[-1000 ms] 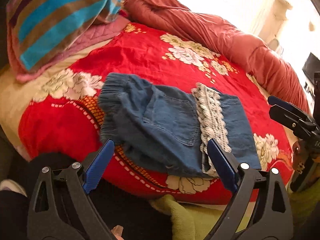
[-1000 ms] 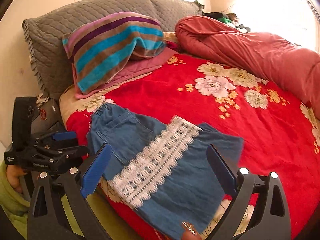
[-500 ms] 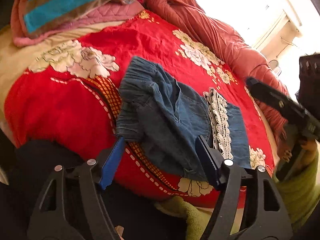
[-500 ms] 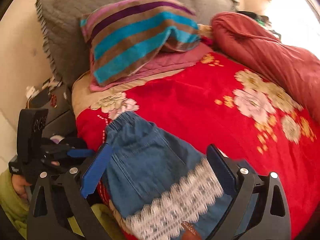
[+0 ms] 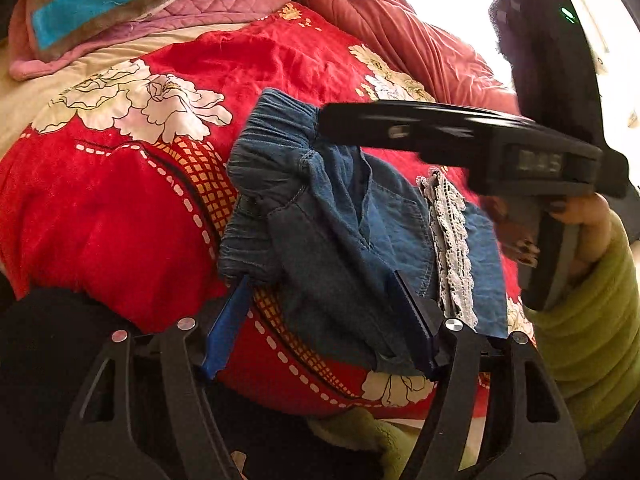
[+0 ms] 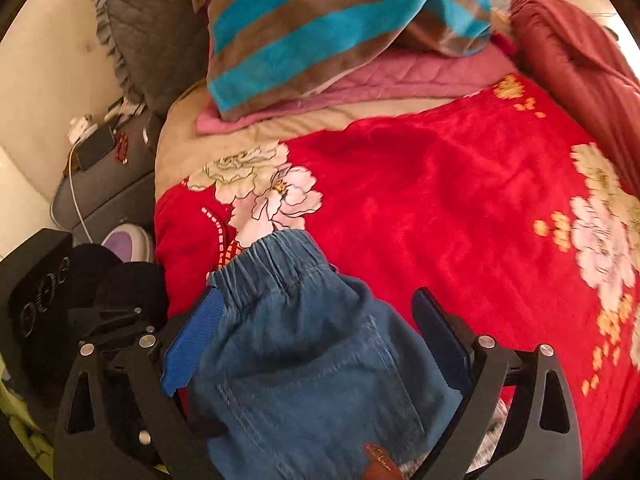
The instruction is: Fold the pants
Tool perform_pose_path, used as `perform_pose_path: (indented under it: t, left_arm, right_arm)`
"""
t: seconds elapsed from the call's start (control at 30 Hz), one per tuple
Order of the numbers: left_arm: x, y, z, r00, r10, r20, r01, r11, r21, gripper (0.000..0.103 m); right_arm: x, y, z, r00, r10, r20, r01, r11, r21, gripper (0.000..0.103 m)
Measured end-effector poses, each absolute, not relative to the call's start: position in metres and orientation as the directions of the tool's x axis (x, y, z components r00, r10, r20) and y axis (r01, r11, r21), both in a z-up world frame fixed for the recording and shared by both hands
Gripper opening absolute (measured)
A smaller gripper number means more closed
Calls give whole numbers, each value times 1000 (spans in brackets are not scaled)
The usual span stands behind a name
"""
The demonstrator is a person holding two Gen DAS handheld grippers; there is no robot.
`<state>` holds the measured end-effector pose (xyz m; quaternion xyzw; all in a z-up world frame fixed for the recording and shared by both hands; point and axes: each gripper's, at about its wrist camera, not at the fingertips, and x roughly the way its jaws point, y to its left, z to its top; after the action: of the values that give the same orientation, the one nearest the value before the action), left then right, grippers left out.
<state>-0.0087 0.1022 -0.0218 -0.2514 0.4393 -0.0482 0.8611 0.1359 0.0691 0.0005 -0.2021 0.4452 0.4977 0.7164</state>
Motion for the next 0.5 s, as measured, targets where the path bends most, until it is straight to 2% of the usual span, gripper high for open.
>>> perform_pose_path:
  t: [0.17,0.33,0.37,0.5]
  left_arm:
    - [-7,103,-22,608,-307,-732,-136,868,-477,64]
    - [-6,100,-23,606,-312,-731,-131,868,-479,68]
    - [-5,100,-23,607,-318,-728,-128,865,-485,70]
    - [-8,99,-21,614,-327,-718,-119,862,-494,78]
  right_arm:
    - [140,87,-19,36,520,-854,-903,383,195,83]
    - [144,89,-37,-57,529,-847,-891,355,282,59]
    - [144,88,-36,-62,538,-841,-888,356,293,57]
    - [143,70,-26,-72,586,-807,-874,354,334,38]
